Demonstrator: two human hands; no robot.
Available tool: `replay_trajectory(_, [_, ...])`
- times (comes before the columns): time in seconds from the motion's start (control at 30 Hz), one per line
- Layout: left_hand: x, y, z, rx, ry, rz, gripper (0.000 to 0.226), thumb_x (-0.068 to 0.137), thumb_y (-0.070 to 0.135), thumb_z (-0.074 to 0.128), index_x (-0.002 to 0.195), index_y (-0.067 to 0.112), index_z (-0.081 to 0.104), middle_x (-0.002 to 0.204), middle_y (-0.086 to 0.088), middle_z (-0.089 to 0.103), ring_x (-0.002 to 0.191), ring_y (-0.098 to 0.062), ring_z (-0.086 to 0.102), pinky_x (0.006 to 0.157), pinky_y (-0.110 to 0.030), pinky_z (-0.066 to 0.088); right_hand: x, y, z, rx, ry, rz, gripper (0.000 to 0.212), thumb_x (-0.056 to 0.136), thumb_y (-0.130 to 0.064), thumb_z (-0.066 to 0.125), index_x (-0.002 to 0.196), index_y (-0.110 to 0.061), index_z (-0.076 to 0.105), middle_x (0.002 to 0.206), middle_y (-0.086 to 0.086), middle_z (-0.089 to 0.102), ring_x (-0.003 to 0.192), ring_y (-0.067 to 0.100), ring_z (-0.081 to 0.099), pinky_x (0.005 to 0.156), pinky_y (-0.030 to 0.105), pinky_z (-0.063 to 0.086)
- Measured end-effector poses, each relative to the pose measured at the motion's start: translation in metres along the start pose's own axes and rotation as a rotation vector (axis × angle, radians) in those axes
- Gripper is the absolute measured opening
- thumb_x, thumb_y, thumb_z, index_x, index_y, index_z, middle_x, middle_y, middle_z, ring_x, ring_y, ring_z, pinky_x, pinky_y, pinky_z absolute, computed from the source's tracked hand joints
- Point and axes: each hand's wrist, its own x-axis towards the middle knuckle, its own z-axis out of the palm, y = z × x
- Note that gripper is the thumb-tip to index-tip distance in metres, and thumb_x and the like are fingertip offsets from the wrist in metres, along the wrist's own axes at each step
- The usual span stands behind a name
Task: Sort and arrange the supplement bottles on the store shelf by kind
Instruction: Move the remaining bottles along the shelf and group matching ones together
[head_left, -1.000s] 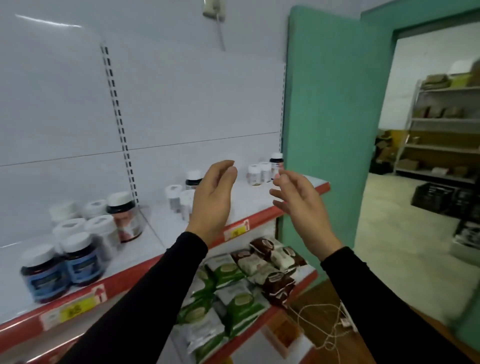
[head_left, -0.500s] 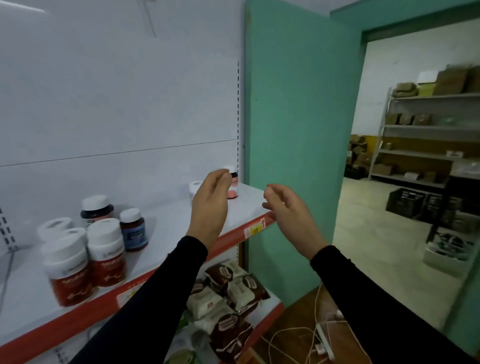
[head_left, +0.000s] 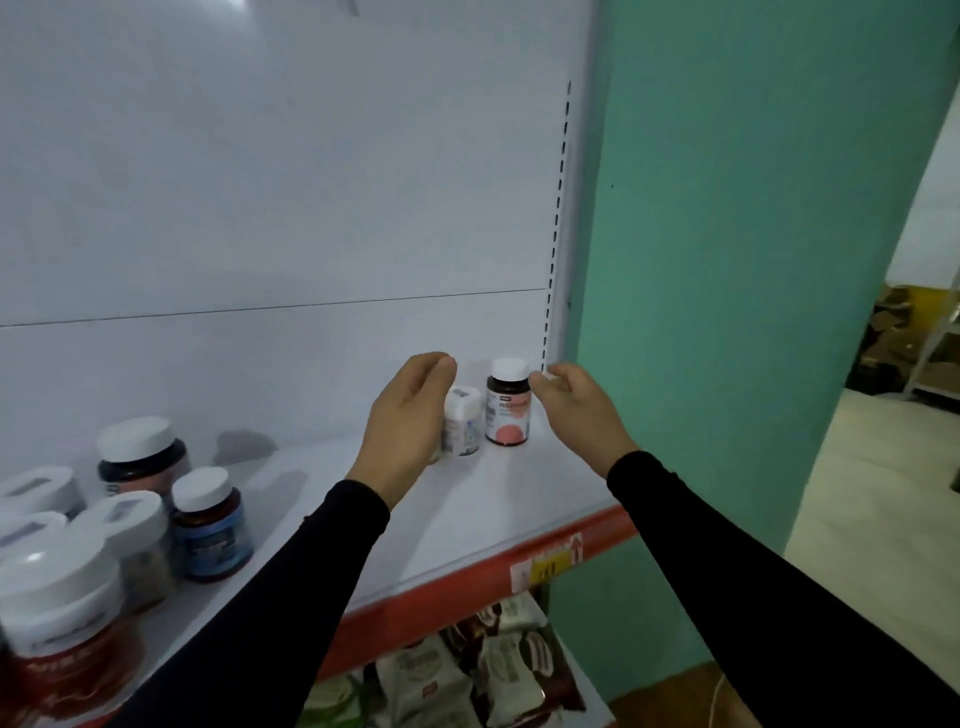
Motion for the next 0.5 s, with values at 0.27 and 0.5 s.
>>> replay_trajectory(0.27, [0.007,-0.005,0.016,0.149,0.274,-0.039,0.022,0.089,0.050,0.047,0.099,0.038,0.064,0.110,0.017,0.066,0.109,-0.008,0.060,0.097,-0.033,0.045,0.085,0.022,0.028,0.026,-0.320,-0.080,0.073,0.088,-0.045,0.057,0.150,-0.015,0.032,0.147,0.009,0.043,0.109,0.017,0.048,0.088,0.030,0.039])
replay_trajectory(0.5, [-0.011,0.003,0.051,0.240,0.380,-0.064,0.022,0.089,0.050,0.049,0.100,0.037,0.064,0.106,0.019,0.067,0.105,-0.003,0.061,0.084,-0.025,0.044,0.103,0.040,0.010,0.029,-0.378,-0.185,0.057,0.083,-0.036,0.070,0.134,-0.020,0.052,0.131,0.005,0.059,0.104,0.017,0.054,0.083,0.025,0.039])
